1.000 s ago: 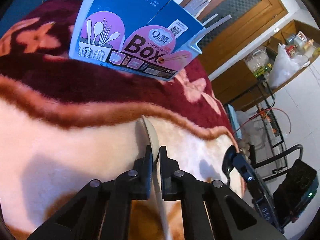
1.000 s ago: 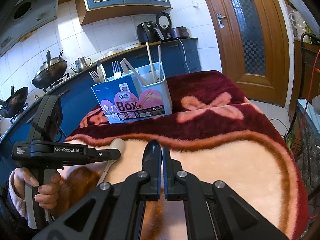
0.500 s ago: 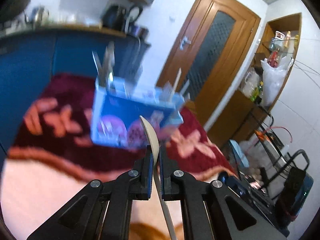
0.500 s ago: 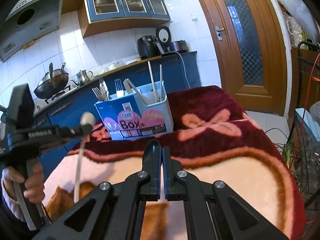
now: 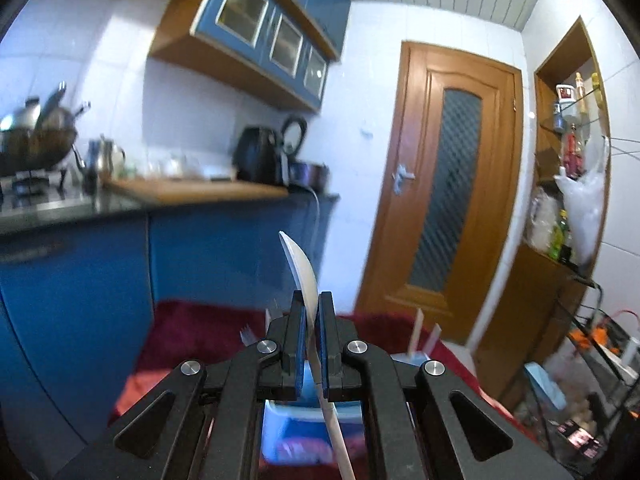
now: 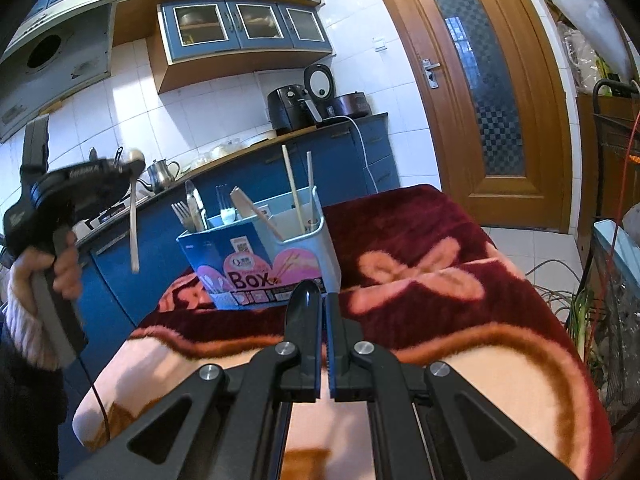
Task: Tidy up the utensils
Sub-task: 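Lift and carry both spoons toward the blue holder with both tools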
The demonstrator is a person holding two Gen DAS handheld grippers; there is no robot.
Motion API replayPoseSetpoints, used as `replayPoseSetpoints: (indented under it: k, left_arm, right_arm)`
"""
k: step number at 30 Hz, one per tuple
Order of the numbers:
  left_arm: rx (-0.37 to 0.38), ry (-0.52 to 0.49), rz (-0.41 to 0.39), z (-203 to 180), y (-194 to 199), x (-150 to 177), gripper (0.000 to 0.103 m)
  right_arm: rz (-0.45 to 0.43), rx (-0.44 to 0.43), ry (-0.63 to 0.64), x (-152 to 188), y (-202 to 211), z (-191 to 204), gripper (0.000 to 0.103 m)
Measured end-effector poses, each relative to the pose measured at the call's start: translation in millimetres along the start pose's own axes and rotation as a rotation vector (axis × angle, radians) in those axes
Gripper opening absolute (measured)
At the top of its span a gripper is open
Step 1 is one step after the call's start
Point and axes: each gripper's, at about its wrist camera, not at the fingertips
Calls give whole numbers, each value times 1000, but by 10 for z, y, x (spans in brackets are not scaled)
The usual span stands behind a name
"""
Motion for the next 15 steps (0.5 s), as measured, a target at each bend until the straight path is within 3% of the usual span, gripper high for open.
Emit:
replayPoseSetpoints:
  k: [9,15]
  left_arm:
    - [-83,-27,-106,76,-329,-107,5]
    - [-124,-53,-126,96,-502,-33,5]
  right_arm:
    - [-2,13,22,-146,-129,-35,3]
    - [-22,23,77,-325,-193,55,3]
Point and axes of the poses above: each gripper's, at about its wrist camera, not at the fingertips, and y roughly against the way its jaws point, z to its left, x to its underside, and after that the axes turned 1 degree about -z, right-handed
